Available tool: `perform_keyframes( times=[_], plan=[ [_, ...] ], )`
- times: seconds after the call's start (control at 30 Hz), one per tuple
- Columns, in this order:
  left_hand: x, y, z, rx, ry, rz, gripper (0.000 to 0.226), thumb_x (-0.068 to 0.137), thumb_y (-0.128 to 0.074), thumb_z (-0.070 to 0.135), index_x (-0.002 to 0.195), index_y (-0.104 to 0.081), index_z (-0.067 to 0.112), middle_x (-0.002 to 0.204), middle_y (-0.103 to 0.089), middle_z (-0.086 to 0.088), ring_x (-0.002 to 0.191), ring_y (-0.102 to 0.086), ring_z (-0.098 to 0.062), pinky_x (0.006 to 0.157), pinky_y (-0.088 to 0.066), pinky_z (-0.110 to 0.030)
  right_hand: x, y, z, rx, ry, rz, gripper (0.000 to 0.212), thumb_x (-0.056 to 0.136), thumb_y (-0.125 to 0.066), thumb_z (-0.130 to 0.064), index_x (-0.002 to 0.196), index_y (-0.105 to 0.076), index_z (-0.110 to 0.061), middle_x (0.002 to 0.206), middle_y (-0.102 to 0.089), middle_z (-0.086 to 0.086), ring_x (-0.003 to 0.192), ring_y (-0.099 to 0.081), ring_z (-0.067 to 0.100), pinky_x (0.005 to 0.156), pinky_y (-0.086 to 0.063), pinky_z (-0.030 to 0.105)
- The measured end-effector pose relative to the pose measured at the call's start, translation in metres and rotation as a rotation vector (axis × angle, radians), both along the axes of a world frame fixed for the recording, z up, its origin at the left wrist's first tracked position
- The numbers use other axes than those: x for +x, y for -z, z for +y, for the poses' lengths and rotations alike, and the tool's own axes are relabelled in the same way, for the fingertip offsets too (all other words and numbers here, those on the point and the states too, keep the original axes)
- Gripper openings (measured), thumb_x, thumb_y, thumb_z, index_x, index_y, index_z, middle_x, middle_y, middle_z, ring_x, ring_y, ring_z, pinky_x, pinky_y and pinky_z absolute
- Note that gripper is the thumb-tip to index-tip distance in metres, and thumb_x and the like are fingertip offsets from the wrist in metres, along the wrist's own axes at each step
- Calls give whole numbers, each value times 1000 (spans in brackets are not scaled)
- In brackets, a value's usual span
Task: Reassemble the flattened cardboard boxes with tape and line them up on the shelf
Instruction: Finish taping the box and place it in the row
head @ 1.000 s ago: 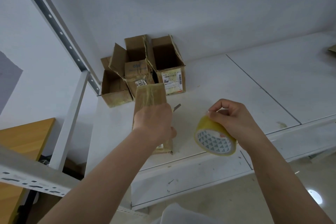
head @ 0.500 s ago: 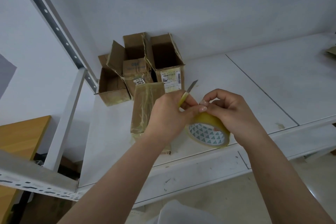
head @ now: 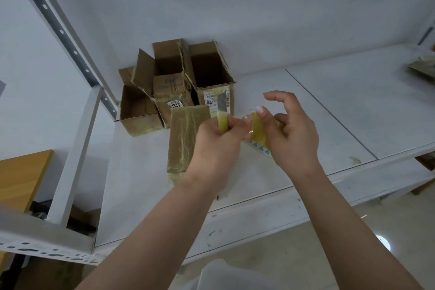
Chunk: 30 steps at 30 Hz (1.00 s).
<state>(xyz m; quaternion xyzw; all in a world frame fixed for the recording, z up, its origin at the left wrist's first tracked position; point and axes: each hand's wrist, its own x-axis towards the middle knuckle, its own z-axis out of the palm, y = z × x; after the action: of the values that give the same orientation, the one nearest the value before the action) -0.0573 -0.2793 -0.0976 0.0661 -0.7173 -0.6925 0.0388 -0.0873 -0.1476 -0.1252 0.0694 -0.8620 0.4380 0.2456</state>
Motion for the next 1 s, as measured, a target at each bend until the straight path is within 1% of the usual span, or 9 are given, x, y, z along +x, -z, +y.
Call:
perform_keyframes(
  times=[0.17,0.3,0.4,0.47,0.63,0.7,0.8,0.9,1.0],
  plan=[
    [5,-3,-10,-147,47,29,18,90,-70,23,72,-74,21,65,-71,4,64,-65,-8,65,-49,-20,-6,9,-1,24,57,62,24,97,-47,-44,114,-54,-28,50,-50,-8,48,-47,12,51,-36,28],
    [6,-11,-38,-341,31,47,16,91,-66,34,80,-76,27,51,-62,15,36,-43,3,43,-33,-11,-11,23,-2,119,111,72,16,101,-48,-33,113,-56,-24,48,-43,-10,46,-44,7,51,-34,27],
    [5,-17,-74,-302,-116,123,26,96,-57,41,81,-73,28,73,-73,0,34,-38,0,42,-35,-16,-18,40,7,171,199,17,19,102,-46,-32,113,-57,-21,57,-53,-8,52,-53,23,54,-38,31],
    [2,-12,-100,-267,-208,126,28,99,-52,40,85,-72,27,74,-73,8,42,-45,2,52,-39,-22,-22,54,12,262,212,16,24,101,-46,-30,112,-62,-17,63,-62,1,55,-56,31,57,-38,32],
    [2,43,-145,-563,-294,-99,26,102,-43,29,81,-58,27,81,-63,-1,73,-56,-13,66,-42,-31,-16,99,3,398,177,-58,21,88,-68,-6,109,-72,-9,80,-72,17,76,-65,40,76,-45,43],
    [3,75,-157,-707,-235,-212,22,100,-42,18,80,-52,18,84,-61,-16,69,-56,-24,60,-43,-35,-13,114,0,428,148,-114,30,82,-69,2,112,-70,-4,82,-70,22,81,-64,44,81,-48,48],
    [10,112,-164,-914,-156,-385,17,99,-43,12,94,-55,1,86,-46,-16,61,-43,-21,59,-34,-32,-12,126,-6,442,109,-319,36,88,-60,-1,125,-56,-1,88,-68,25,87,-61,44,77,-45,45],
    [19,138,-164,-1008,-87,-484,22,100,-42,13,113,-53,-1,105,-46,-18,88,-51,-33,79,-40,-36,-15,123,-7,438,133,-407,39,94,-57,-13,131,-50,0,103,-66,24,102,-58,43,84,-41,44],
    [24,148,-162,-1041,-63,-530,33,100,-43,17,130,-45,4,124,-45,-20,117,-43,-38,96,-37,-38,-13,99,-16,401,137,-348,39,93,-62,-24,127,-58,-6,116,-64,17,115,-54,38,96,-40,44]
  ],
)
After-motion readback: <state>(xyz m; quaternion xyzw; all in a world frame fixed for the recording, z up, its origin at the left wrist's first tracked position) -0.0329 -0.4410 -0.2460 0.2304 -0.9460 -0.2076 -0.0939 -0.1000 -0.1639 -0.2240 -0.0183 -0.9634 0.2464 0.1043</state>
